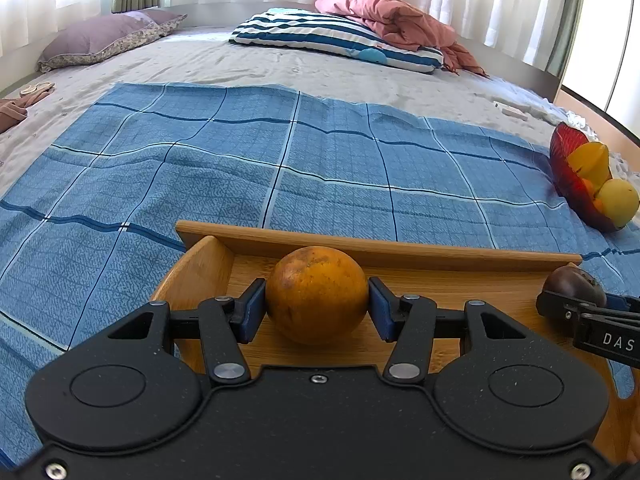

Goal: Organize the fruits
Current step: 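Lower and release the dark fruit with the right tool while the left tool releases the orange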

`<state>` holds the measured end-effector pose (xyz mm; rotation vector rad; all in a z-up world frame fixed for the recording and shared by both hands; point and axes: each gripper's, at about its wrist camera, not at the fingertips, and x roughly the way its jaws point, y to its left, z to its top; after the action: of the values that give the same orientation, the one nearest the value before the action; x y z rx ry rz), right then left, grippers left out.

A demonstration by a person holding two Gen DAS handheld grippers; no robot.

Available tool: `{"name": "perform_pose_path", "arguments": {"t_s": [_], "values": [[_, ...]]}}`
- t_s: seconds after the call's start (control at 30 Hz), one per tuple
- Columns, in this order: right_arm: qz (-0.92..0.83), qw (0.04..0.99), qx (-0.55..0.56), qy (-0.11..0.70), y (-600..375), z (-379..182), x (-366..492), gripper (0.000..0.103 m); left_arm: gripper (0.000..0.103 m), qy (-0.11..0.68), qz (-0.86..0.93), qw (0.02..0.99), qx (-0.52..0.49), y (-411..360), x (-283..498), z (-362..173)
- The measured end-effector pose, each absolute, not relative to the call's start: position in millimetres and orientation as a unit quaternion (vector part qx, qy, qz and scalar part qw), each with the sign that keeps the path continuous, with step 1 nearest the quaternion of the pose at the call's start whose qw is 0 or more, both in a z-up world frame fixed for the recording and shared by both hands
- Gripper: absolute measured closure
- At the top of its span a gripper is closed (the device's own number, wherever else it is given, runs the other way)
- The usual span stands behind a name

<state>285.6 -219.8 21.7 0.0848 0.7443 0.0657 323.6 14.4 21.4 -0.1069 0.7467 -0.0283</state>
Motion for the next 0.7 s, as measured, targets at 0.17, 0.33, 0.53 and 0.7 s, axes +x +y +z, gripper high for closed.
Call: {"name": "perform_pose_path", "arguments": {"t_s": [0.17, 0.33, 0.53, 0.7], "values": [[0.033, 0.929, 0.035, 0.367, -218.5, 21.9, 284.9, 0.036, 0.051, 0.371, -0.008, 0.927, -0.05, 14.7, 324.9, 20.0], [0.03, 0.929, 0.035, 0.367, -217.6, 22.1, 285.1, 0.035, 0.051, 0.373, -0.009, 0.926, -0.055, 17.3, 323.8, 16.6], [0.031, 0.929, 0.036, 0.368, -217.2, 22.2, 284.7, 0.033, 0.051, 0.372, -0.006, 0.927, -0.051, 15.0, 323.2, 16.6], [0.032, 0.929, 0.037, 0.367, -217.5, 22.8, 284.0, 0.025, 0.05, 0.373, -0.006, 0.927, -0.049, 14.2, 323.3, 16.3]]}}
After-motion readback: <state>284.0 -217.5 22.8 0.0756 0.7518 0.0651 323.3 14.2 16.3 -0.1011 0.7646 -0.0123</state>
